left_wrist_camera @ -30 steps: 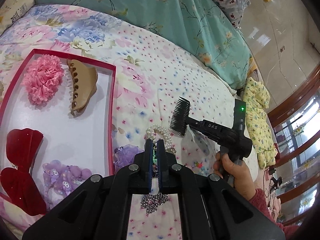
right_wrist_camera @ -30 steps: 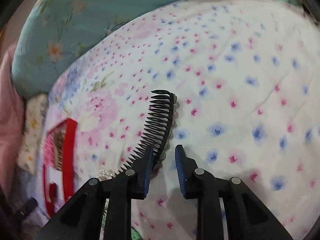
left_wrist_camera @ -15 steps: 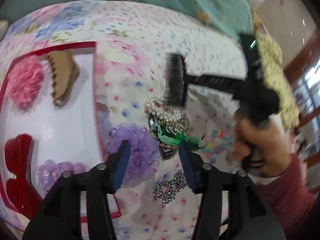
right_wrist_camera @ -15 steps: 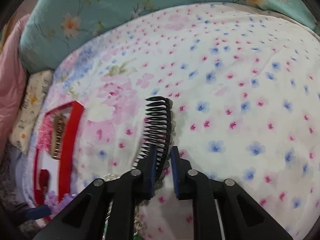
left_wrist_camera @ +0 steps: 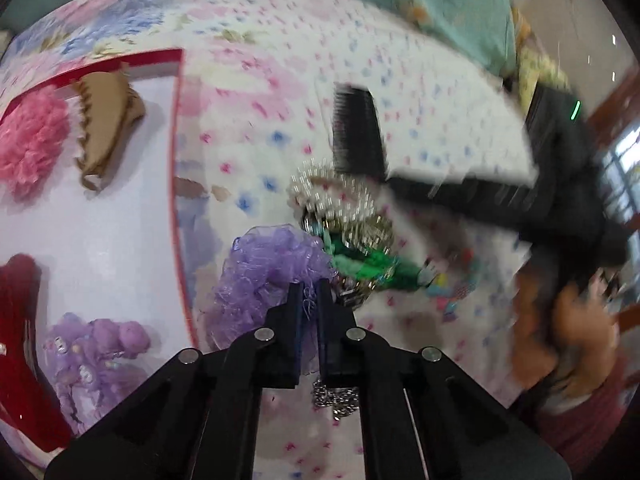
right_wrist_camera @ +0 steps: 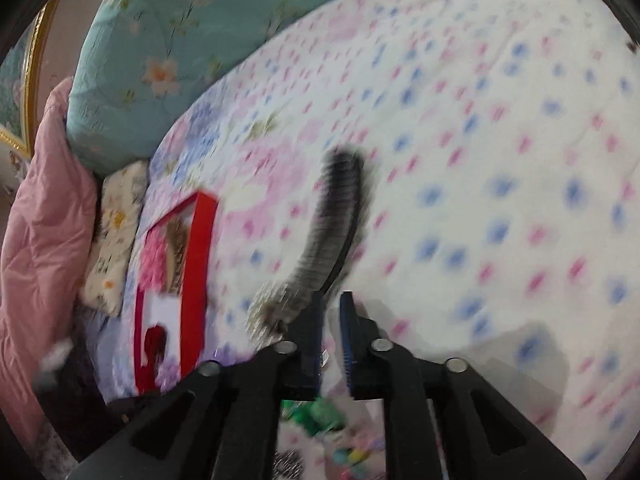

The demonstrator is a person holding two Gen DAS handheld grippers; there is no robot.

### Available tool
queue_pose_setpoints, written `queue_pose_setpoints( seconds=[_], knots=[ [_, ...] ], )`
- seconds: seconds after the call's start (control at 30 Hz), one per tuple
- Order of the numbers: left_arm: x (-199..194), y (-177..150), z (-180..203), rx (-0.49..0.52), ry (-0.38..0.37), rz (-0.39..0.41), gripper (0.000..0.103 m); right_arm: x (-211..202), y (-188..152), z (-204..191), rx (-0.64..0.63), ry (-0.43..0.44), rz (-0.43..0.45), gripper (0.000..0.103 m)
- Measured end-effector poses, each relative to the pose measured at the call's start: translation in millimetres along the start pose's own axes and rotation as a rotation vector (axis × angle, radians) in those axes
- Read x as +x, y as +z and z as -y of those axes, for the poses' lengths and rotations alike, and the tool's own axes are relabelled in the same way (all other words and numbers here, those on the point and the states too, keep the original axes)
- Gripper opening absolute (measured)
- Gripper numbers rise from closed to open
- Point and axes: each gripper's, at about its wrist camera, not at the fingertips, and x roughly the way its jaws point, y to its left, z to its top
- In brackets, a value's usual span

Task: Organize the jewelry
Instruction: 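Grasp and lift the purple tulle scrunchie with the left tool while the right tool lifts the comb, then carry the purple scrunchie with the left tool while the right tool carries the comb toward the box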

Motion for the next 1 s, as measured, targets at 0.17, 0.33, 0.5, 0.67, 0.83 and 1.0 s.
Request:
queue_pose_setpoints(
  seconds=[0.17,0.33,0.5,0.67,0.83,1.0],
  knots=[
    [-29,0,-10,-0.046,-0.027,0.048,0.004,26,-5,12,0.164,0.137,0.007,0.028],
    [-45,3,-13,-0.072,-0.048,0.088,0.004,23,0,30,0.339,0.264,0.051,0.031],
    [-46,11,-15,-0.084,-0.056,0.106,0.004,8,-6,40,0.412,0.304,0.101,0.040],
    [-50,10,-19,-0.108,-0.055,0.114,0.004,27,10,31,0.408,0.285,0.071,0.041],
    [-62,7,-25,-0.130,-0.042,0.139,0.004,38,16,30,0.421,0.230,0.085,0.012],
    [-70,4,-30,-0.143,-0.041,0.158,0.004,15,12,24,0.311,0.120,0.144,0.000]
  ],
)
